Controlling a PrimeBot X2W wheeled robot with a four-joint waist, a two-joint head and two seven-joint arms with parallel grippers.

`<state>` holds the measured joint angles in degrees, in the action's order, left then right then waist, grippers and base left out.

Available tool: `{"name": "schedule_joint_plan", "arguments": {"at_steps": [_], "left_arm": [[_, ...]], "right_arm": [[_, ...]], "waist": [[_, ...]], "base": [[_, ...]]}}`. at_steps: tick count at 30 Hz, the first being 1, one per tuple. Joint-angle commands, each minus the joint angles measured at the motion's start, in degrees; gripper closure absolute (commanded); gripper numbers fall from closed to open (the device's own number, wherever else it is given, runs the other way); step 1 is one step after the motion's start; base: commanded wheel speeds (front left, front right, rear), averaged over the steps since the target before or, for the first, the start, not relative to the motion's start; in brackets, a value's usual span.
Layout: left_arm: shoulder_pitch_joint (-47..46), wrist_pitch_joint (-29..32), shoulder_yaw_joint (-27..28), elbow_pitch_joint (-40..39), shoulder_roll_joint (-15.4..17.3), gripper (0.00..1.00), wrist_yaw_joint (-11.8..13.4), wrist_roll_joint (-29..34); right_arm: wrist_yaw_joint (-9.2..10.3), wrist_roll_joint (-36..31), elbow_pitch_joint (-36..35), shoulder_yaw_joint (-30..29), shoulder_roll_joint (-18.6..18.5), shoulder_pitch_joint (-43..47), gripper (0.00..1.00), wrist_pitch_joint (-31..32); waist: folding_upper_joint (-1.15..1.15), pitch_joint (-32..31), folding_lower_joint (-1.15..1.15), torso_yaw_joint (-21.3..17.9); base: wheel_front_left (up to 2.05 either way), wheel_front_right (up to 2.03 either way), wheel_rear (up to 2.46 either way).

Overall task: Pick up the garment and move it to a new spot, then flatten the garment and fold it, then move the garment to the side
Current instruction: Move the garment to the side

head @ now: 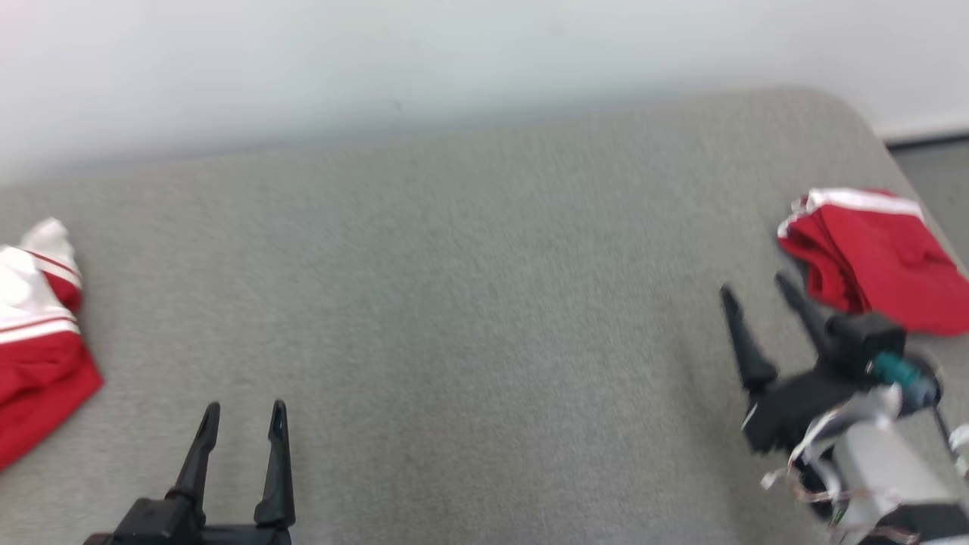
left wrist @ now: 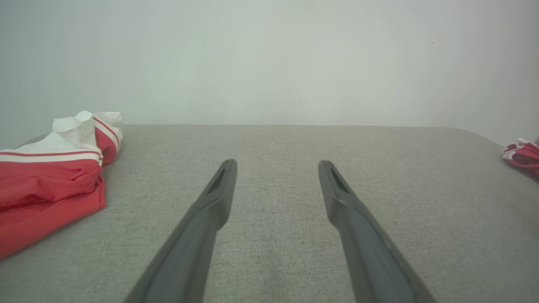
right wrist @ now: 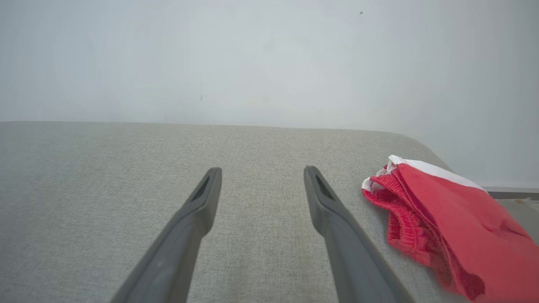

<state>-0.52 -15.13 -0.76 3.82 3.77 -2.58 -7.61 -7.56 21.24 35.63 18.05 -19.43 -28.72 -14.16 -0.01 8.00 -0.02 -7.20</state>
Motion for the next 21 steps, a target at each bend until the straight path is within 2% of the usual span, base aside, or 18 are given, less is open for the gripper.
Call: {"name": "schedule_joint_plan", "arguments": {"at_steps": [1, 7, 14, 21], "left_arm": [[1.3, 0.0, 0.6, 0.8, -0.3, 0.0, -0.3, -0.7], [2.4, 0.0, 2.3, 4.2, -0.5, 0.0, -0.9, -0.6], [3.3, 0.0, 2.4, 7.3, -0.6, 0.0, -1.5, 0.1], [4.1, 0.0, 2.7, 9.5, -0.8, 0.0, -1.8, 0.1]], "right_arm": [[0.16, 0.5, -1.6, -0.7, 1.4, 3.3, 0.0, -0.5], [0.16, -0.6, -5.0, -4.8, 5.4, 11.2, 0.0, -0.9], [0.16, -2.9, -7.5, -13.3, 9.1, 18.5, 0.0, -0.9], [0.16, -5.1, -9.8, -15.4, 11.4, 22.0, 0.0, 0.6]], "waist": [[0.01, -9.4, 0.02, 5.9], [0.01, -12.5, 0.02, 7.0], [0.01, -15.1, 0.02, 8.5], [0.01, -15.5, 0.02, 8.2]], "base": [[0.0, 0.0, 0.0], [0.0, 0.0, 0.0], [0.0, 0.0, 0.0], [0.0, 0.0, 0.0]]}}
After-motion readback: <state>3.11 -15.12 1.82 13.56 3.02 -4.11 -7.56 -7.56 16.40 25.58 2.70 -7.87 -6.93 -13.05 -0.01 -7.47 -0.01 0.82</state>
